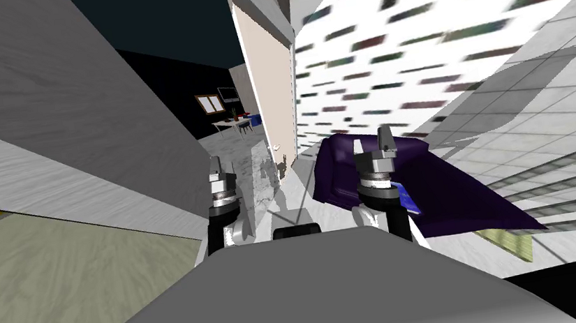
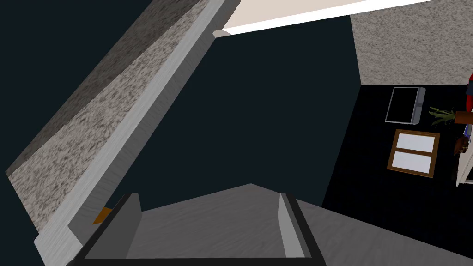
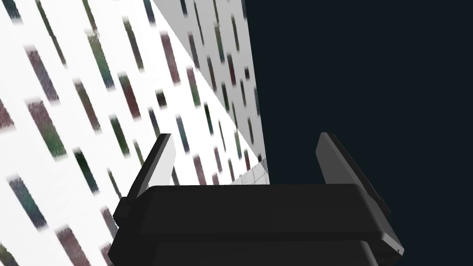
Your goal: Push the door open
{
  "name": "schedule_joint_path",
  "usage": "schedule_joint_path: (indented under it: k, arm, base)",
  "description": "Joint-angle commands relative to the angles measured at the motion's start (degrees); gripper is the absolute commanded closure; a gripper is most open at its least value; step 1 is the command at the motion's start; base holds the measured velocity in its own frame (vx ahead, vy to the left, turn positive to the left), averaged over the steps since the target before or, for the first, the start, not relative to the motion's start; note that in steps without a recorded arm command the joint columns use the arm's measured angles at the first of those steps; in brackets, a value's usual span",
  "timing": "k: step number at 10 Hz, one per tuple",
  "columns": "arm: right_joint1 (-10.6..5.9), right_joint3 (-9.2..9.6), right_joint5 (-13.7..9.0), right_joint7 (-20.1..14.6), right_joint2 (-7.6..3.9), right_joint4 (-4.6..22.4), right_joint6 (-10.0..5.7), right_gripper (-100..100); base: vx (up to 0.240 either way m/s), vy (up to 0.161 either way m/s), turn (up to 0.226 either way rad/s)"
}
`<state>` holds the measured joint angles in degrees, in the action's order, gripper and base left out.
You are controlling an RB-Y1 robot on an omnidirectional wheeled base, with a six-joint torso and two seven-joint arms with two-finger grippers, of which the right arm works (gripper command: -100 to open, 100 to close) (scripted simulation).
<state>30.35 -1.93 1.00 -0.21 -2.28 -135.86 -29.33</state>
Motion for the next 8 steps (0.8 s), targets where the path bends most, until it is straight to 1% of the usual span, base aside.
schedule_joint_path:
  k: [1, 5, 7, 8]
  arm:
    - [-0.03, 0.24, 0.50, -0.22, -0.35, 1.52, -1.14, -100]
    - [-0.10, 0.83, 1.72, -0.76, -1.11, 5.19, -3.88, -100]
    - [-0.13, 1.23, 2.57, -1.14, -1.61, 7.77, -5.80, -100]
    - [-0.14, 1.34, 2.78, -1.23, -1.74, 8.41, -6.28, -100]
  base:
    - [0.125, 0.000, 0.048]
    - [0.201, 0.051, 0.045]
    - [0.197, 0.066, 0.053]
    - [0.159, 0.061, 0.032]
